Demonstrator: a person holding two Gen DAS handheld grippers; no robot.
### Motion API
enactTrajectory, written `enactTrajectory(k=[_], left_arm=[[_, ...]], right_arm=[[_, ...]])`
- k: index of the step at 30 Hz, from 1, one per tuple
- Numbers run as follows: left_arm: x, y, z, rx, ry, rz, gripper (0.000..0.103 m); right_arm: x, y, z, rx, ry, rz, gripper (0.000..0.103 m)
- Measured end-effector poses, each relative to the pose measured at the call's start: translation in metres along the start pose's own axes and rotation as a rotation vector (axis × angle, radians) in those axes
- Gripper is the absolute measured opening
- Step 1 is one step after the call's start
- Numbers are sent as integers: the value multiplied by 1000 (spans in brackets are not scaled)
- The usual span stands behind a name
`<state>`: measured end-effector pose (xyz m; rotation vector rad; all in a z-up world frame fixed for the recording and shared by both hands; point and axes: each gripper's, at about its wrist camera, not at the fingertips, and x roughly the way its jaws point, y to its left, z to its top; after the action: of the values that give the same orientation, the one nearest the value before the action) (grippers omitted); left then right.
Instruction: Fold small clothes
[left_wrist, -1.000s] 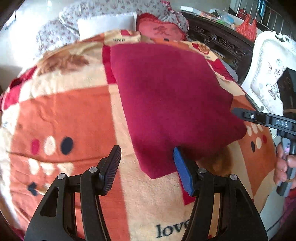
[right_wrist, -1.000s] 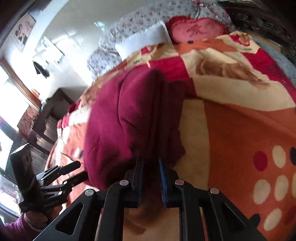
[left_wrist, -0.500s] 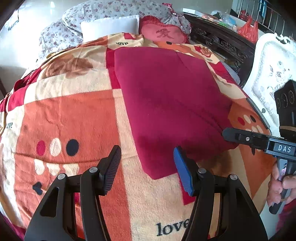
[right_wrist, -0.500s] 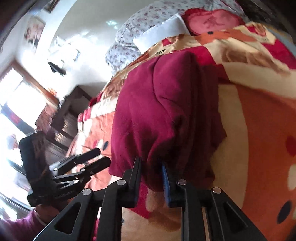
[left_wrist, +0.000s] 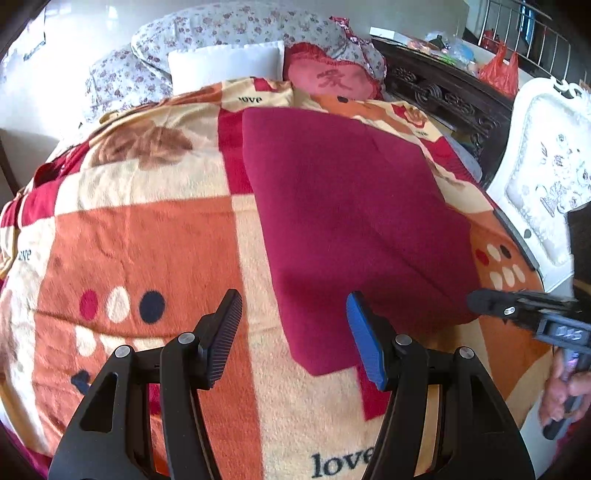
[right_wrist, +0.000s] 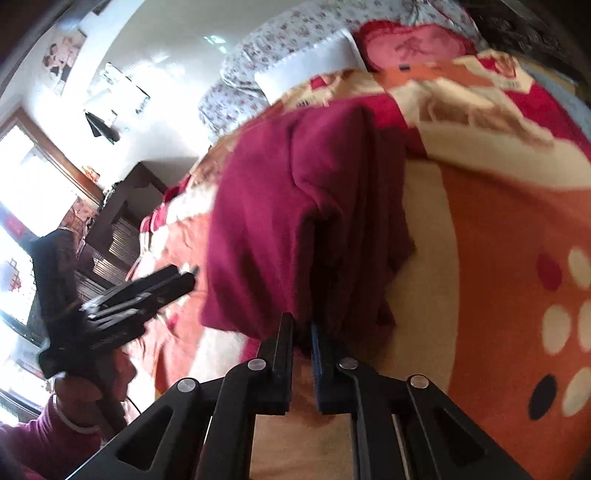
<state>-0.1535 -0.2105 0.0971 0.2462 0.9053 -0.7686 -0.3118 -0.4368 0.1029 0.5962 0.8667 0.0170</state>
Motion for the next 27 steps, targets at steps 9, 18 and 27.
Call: enactTrajectory(k=[9,18,27], left_arm=[[12,-1,20,-21,-23,40,60],[38,2,30,-66,-11,35,64],[50,11,31,-124,34,-56,72]], right_arm=[[-8,42,33,-133,-129,-99,40],[45,11,55,-91,-79,-261,40],[44,-7,37,-54,-105,-186,40]])
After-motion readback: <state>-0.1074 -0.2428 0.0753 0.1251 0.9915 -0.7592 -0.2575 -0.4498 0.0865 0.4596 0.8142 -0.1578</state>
